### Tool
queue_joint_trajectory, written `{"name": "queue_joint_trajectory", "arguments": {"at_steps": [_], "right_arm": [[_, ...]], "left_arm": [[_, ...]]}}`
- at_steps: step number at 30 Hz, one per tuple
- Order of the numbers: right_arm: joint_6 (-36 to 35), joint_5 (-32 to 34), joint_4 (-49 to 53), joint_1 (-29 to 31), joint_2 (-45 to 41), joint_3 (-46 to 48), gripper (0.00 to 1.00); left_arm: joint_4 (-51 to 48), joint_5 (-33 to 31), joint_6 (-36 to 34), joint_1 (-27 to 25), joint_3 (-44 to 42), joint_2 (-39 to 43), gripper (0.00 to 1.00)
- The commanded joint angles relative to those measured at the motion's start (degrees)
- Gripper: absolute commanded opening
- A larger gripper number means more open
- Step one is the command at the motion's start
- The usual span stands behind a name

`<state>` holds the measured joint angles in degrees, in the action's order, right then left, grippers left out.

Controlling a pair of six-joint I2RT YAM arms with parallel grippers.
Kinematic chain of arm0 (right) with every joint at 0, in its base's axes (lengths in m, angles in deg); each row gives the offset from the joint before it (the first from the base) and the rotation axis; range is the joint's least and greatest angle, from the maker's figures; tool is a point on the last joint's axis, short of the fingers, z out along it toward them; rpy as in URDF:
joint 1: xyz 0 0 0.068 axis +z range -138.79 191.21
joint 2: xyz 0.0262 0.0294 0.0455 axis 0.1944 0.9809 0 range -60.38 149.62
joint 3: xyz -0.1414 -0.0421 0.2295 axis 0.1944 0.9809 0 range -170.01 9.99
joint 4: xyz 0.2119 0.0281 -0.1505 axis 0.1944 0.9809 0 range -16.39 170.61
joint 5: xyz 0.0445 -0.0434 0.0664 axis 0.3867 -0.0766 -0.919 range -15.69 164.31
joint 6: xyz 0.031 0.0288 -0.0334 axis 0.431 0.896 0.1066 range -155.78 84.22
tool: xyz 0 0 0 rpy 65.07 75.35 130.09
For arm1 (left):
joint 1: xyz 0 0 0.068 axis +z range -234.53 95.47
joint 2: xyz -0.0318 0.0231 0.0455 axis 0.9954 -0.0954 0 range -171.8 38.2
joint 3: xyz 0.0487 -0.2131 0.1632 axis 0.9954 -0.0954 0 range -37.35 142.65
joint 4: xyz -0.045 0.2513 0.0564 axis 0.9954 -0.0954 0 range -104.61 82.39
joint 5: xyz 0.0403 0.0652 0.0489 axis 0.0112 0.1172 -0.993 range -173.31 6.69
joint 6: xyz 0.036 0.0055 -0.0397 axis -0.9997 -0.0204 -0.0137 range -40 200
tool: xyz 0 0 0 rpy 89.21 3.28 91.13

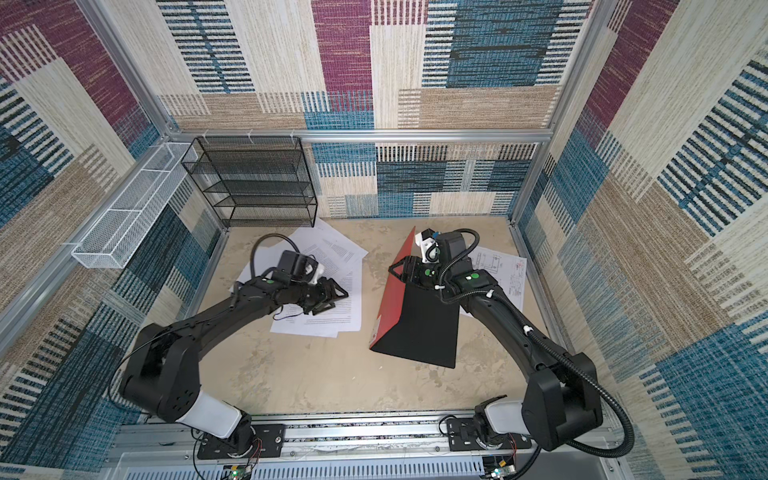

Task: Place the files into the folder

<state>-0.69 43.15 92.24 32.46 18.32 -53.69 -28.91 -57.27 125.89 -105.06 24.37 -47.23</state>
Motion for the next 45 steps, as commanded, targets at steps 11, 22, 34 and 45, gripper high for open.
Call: {"name": "queue_joint_trajectory", "arguments": {"at_steps": [11, 22, 34, 45], "right_arm": [[2.2, 7.8, -7.9, 9.7, 17.6, -16.9, 0.91], [0.5, 16.1, -0.2, -0.4, -1.6, 13.8, 1.0], [-0.5, 18.6, -3.7, -7.9, -4.6, 26.5, 1.0], [-2.8, 17.9, -11.7, -12.6, 10.3, 22.6, 1.0]], "left_arm": [[-20.3, -13.9, -8.5, 12.7, 10.2, 17.9, 0.76], [-17.6, -6.3, -16.2, -2.8, 13.1, -4.1, 0.73], [-15.1, -5.2, -19.3, -14.0, 14.7, -23.9, 0.7], [-12.1, -3.9, -17.9, -20.6, 7.0, -24.3, 0.7]]}}
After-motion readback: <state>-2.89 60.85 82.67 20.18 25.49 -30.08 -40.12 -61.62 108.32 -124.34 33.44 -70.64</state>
